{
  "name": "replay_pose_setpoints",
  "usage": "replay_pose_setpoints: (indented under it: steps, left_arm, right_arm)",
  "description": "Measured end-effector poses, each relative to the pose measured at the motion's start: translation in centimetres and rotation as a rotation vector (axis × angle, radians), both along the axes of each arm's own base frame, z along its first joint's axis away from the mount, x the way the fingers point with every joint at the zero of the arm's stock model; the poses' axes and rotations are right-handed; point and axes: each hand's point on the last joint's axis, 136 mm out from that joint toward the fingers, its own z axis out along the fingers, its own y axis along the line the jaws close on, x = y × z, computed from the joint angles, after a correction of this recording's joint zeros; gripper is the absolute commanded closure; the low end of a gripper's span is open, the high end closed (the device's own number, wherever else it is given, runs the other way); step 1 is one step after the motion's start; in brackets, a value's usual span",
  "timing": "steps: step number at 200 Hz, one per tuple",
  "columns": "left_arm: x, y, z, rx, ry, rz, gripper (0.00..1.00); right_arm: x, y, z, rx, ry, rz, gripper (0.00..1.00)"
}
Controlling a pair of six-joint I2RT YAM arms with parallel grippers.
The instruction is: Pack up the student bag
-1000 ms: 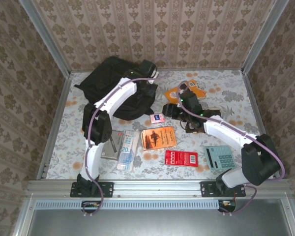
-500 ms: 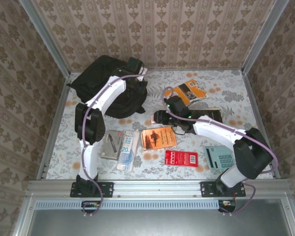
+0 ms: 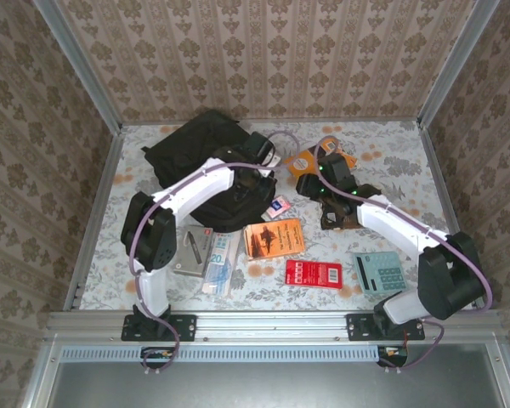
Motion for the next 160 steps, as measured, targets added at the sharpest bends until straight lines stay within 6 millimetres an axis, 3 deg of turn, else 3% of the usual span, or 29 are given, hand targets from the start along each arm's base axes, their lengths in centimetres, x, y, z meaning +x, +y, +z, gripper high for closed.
replay_pose_setpoints:
  steps: [13,29,48,69,94,110,126,139,160]
  left_arm:
    - [-0.9,-0.2,-0.1,0.004,0.001,-0.013,0.92]
    - [-1.7,-0.4,0.0,0.003,0.004,-0.016,0.69]
    - [-2.1,-0.5,0.7,-0.011,0.002,-0.005,0.54]
    - [-2.4,-0.1,2.6,-0.049,-0.021,0.020,0.47]
    - [-2.2,1.9,6.7,-0.144,-0.076,0.104,0.46]
    - [-1.5,5.3,9.1,-0.217,-0.105,0.231,0.45]
    - [-0.2,10.5,10.3,-0.282,-0.123,0.424,0.42]
    - [0.5,15.3,9.9,-0.310,-0.124,0.596,0.41]
    - [0.5,22.5,6.8,-0.301,-0.070,0.874,0.41]
  right_arm:
    - [0.8,-1.2,0.8,0.009,-0.013,-0.039,0.43]
    - [1.7,-2.2,2.1,0.016,-0.032,-0.069,0.42]
    - [3.4,-1.7,4.1,0.023,-0.058,-0.052,0.41]
    - [6.0,0.4,5.5,0.059,-0.072,0.006,0.41]
    - [8.2,3.1,4.4,0.105,-0.029,0.098,0.41]
    - [9.0,4.6,2.7,0.132,0.024,0.149,0.41]
    - [9.5,6.1,1.0,0.150,0.076,0.201,0.41]
    - [9.7,7.2,-0.1,0.156,0.110,0.243,0.41]
    - [9.3,9.0,-1.2,0.155,0.142,0.304,0.42]
